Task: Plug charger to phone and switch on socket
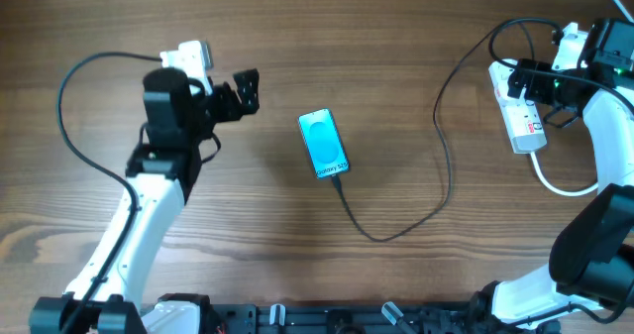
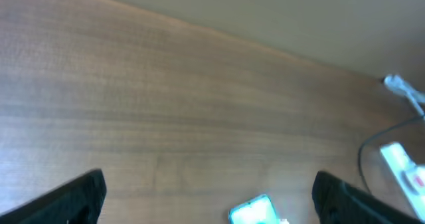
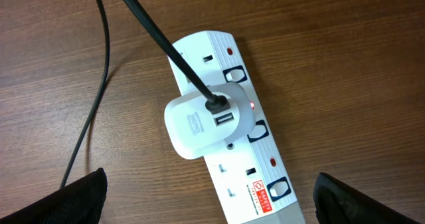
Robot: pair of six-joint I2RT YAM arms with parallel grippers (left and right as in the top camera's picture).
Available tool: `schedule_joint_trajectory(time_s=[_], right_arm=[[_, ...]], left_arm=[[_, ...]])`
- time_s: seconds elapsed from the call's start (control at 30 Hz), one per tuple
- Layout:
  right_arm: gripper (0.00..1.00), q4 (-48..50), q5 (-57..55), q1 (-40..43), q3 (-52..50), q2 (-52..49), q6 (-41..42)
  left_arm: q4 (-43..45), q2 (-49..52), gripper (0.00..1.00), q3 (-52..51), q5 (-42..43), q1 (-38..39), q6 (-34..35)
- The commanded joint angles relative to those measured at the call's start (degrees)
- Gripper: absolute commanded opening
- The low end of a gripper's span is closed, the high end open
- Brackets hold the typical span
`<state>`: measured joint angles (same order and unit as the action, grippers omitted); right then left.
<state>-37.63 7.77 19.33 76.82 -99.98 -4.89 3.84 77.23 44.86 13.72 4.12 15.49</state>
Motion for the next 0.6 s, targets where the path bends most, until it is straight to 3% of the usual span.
schedule_joint_trajectory(time_s=[0.0, 0.3, 0.57], right_arm=[[1.0, 0.13, 0.92, 0.13, 0.44, 0.04, -1.11], [1.0, 0.13, 0.92, 0.13, 0.44, 0.04, -1.09], [1.0, 0.13, 0.92, 0.13, 0.44, 0.04, -1.11]], left_arm=[[7.3, -1.29, 1.0, -7.8, -0.74, 0.17, -1.84], [17.05, -1.29, 1.0, -19.63, 1.46, 0.17, -6.29], [19.02, -2.56, 1.0, -28.24, 2.97, 0.17, -6.29]])
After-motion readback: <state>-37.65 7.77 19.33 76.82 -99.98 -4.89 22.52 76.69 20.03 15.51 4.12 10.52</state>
